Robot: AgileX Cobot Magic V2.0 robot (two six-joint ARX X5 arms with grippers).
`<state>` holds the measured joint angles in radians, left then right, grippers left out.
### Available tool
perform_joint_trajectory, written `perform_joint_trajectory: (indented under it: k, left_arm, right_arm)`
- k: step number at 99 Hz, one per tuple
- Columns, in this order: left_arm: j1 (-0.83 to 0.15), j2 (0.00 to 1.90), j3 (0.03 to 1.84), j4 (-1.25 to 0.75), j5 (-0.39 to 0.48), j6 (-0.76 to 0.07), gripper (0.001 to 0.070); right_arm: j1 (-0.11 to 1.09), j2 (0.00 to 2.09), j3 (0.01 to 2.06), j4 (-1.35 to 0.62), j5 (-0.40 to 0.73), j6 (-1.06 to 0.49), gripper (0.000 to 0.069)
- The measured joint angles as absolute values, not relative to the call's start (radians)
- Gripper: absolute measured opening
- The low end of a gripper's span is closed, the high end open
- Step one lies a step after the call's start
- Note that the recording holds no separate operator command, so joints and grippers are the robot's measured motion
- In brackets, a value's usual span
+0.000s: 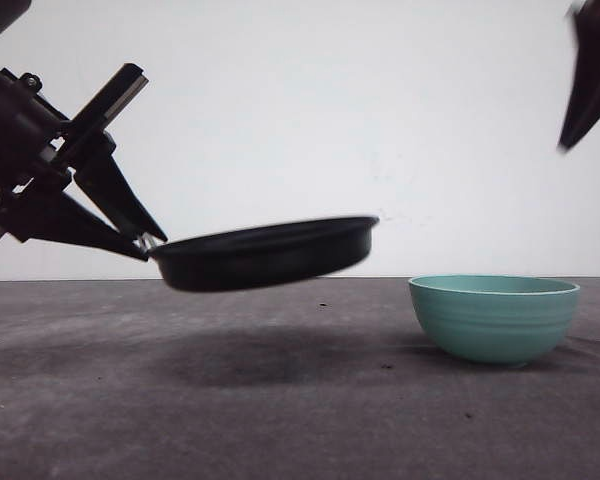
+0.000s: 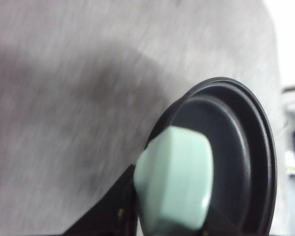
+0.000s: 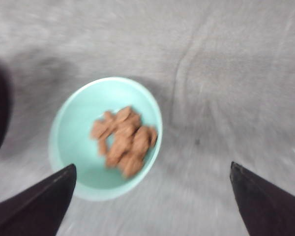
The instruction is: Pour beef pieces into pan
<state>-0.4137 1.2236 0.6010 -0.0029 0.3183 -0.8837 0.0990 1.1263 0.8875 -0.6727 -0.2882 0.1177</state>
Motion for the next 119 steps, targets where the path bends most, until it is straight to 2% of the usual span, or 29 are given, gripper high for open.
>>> perform_joint_trajectory:
  k: [6, 16, 25, 71, 78, 94, 106, 112, 119]
  left_arm:
    - [-0.423, 1.217, 0.601, -0.007, 0.318, -0.884, 0.0045]
    - [-0.431, 1.199, 0.602, -0.005, 0.318, -0.884, 0.0045]
    - [-0.434, 1.196, 0.605, -0.004, 0.318, -0.884, 0.0045]
    - [-0.434, 1.196, 0.606, -0.022, 0.317, -0.884, 0.0045]
    - [-0.434, 1.196, 0.606, -0.043, 0.316, -0.883, 0.0045]
    - [-0.434, 1.196, 0.606, -0.070, 0.297, -0.873, 0.0045]
    - [-0.434, 1.196, 0.606, -0.087, 0.275, -0.858, 0.0045]
    - [-0.434, 1.196, 0.606, -0.086, 0.274, -0.856, 0.0045]
    - [-0.434, 1.196, 0.606, -0.086, 0.266, -0.853, 0.0045]
  right_arm:
    - [0.099, 1.199, 0.888, -0.640, -0.288, 0.128, 0.0584]
    - [0.099, 1.300, 0.888, -0.600, -0.288, 0.135, 0.0476]
    - [0.099, 1.358, 0.888, -0.568, -0.289, 0.136, 0.0430]
    - [0.099, 1.538, 0.888, -0.453, -0.289, 0.181, 0.0412]
    - [0.099, 1.548, 0.888, -0.435, -0.289, 0.191, 0.0392]
    - [0.100, 1.552, 0.888, -0.384, -0.293, 0.199, 0.0234]
    - [0.104, 1.552, 0.888, -0.378, -0.297, 0.199, 0.0069]
    - [0.104, 1.552, 0.888, -0.377, -0.305, 0.198, 0.0031]
    - [0.104, 1.552, 0.888, -0.367, -0.325, 0.196, 0.0018]
